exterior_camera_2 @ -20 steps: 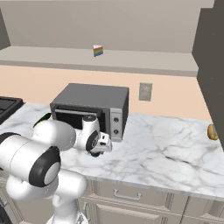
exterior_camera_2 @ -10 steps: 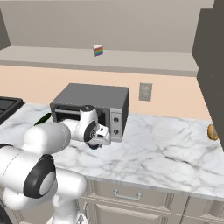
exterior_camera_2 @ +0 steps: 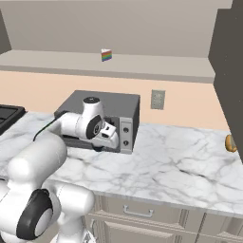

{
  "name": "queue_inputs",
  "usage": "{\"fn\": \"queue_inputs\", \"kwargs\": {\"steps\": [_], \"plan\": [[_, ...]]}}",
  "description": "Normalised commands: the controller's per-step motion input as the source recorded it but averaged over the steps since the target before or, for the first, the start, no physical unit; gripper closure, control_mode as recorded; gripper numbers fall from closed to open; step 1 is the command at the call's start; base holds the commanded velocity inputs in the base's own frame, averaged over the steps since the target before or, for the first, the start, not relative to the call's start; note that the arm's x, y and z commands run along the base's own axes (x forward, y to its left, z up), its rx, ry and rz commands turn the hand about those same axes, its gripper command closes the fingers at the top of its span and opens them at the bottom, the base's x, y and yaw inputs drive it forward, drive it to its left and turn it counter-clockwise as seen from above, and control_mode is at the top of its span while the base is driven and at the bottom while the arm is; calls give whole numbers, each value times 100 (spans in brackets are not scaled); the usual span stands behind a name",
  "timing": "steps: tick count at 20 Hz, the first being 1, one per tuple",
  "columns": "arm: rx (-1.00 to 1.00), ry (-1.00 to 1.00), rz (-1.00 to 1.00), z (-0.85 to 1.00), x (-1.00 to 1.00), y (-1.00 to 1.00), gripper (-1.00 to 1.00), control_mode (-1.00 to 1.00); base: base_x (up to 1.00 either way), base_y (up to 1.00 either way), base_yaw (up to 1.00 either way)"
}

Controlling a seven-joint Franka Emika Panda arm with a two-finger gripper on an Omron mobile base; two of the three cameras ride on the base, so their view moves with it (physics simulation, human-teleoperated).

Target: Pick the yogurt and boxed food from the counter and place them in the cabinets closest to them.

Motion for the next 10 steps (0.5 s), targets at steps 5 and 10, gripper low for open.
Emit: {"fn": "queue_inputs", "kwargs": {"steps": [5,10], "plan": [[3,6,-10,71,-35,0,100,-100,0,0,0],[4,8,-11,71,-36,0,100,-100,0,0,0]]}}
